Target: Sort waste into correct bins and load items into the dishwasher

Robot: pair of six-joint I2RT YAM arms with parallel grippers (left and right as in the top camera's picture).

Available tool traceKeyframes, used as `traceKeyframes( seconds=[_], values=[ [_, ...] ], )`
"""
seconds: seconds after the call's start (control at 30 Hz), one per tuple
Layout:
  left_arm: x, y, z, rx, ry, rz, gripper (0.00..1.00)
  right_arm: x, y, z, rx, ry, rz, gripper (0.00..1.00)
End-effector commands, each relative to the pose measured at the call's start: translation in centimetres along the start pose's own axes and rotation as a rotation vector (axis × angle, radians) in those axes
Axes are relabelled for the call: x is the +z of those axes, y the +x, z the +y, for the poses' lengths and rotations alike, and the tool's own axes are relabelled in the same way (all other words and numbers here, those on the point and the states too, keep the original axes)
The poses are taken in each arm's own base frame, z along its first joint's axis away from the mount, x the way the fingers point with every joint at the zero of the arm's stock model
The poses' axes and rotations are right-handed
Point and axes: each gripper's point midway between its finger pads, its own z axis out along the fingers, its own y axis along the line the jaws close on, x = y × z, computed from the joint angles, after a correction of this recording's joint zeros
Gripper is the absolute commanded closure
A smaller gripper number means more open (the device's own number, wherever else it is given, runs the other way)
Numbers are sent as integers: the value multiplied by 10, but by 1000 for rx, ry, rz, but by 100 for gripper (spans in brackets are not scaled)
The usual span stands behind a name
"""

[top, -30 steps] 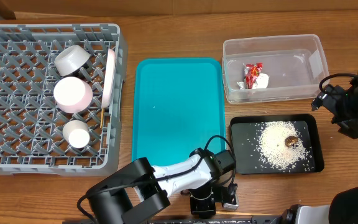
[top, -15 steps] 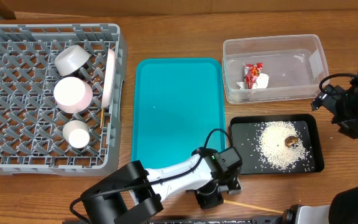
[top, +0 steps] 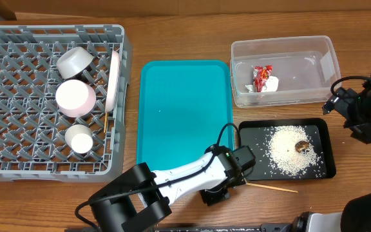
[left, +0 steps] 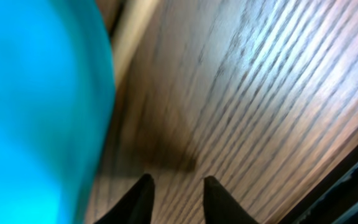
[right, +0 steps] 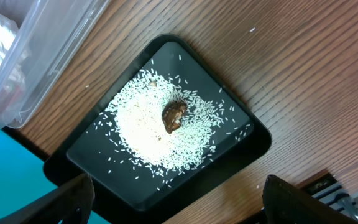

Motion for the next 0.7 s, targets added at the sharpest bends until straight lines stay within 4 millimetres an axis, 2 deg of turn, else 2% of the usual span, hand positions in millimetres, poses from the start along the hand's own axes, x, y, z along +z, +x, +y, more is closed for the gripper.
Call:
traceKeyframes(
  seconds=[0.0,0.07,0.2,0.3,0.53,0.67],
  values=[
    [-17,-17,4,1,-20,-29,61,-13,-4,2,2,-21,-48,11],
    [-25,-23,4,24,-25,-41,57,-13,-4,2,2,-21,-48,11],
    [-40,-42,0,88,-40,-102,39,-13,-4,2,1,-20,-49,11],
    [-43,-57,-1,165,-52,-160,26,-13,-4,2,2,-20,-48,11],
    [-34,-65,-1,355,-77,-189,9,-13,-3,2,2,-17,-42,11],
    [-27,-77,2,438,-105,-248,7,-13,-2,1,2,-16,-38,11]
  ],
)
